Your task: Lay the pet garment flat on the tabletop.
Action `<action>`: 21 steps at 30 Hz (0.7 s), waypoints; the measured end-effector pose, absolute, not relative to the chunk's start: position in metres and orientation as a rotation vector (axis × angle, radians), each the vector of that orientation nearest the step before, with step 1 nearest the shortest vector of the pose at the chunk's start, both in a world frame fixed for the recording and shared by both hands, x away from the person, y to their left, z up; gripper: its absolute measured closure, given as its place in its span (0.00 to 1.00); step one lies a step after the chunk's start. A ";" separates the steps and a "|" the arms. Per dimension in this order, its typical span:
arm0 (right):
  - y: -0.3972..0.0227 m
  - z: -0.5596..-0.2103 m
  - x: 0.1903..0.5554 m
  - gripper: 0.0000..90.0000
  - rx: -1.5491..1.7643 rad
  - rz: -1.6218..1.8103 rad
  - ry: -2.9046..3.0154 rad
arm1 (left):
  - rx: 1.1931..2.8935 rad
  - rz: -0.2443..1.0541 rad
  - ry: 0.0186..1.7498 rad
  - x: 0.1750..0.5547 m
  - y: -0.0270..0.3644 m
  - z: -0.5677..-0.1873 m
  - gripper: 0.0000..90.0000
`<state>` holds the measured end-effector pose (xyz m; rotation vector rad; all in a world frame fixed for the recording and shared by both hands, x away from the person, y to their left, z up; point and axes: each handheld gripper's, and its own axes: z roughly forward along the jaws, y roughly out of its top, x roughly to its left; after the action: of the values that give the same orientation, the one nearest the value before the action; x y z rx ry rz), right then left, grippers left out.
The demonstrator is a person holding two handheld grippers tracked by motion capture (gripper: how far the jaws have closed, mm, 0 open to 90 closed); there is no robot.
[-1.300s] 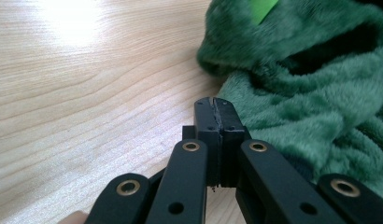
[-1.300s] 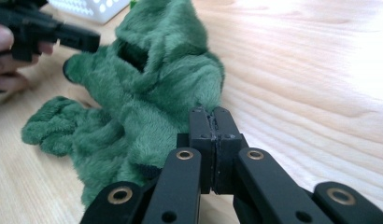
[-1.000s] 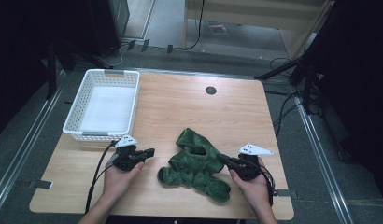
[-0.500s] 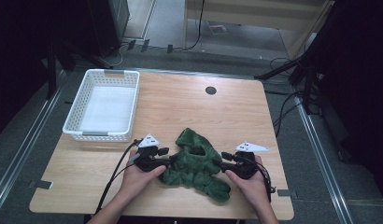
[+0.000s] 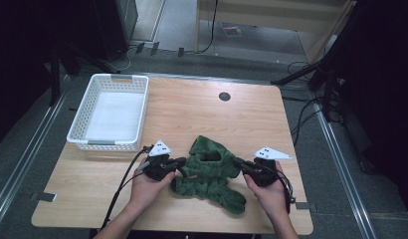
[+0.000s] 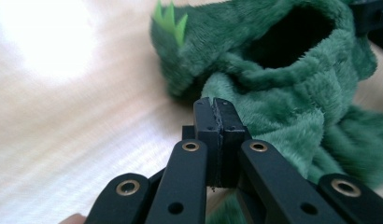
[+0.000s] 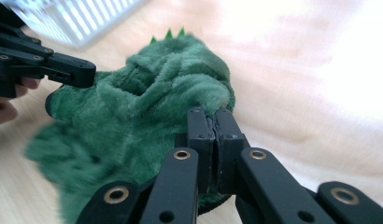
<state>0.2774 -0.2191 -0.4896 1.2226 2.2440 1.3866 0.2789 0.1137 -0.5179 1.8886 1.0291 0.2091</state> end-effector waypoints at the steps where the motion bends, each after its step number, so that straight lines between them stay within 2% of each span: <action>1: -0.219 -0.490 0.277 0.99 1.223 1.387 2.244 | 1.870 0.213 1.023 0.278 0.117 -0.514 1.00; 3: -0.221 -0.479 0.273 0.99 1.187 1.421 2.213 | 1.853 0.205 1.012 0.278 0.122 -0.508 1.00; 10: -0.220 -0.481 0.275 0.99 1.192 1.410 2.210 | 1.798 0.179 1.022 0.280 0.126 -0.509 1.00; 13: -0.221 -0.475 0.273 0.99 1.188 1.435 2.199 | 1.791 0.188 0.970 0.276 0.125 -0.494 1.00; 15: -0.221 -0.458 0.275 0.99 1.131 1.460 2.191 | 1.782 0.212 0.944 0.276 0.123 -0.480 1.00; 18: -0.220 -0.449 0.286 0.98 1.137 1.454 2.183 | 1.777 0.241 0.984 0.296 0.118 -0.466 1.00; 20: -0.218 -0.447 0.312 0.97 1.203 1.443 2.203 | 1.767 0.237 1.056 0.323 0.113 -0.467 1.00; 21: -0.218 -0.450 0.328 0.93 1.264 1.451 2.190 | 1.765 0.250 1.109 0.337 0.110 -0.471 1.00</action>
<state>0.3285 -0.2180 -0.4502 1.2641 2.1899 1.4511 0.3371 0.1104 -0.4711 1.7651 1.1087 0.2500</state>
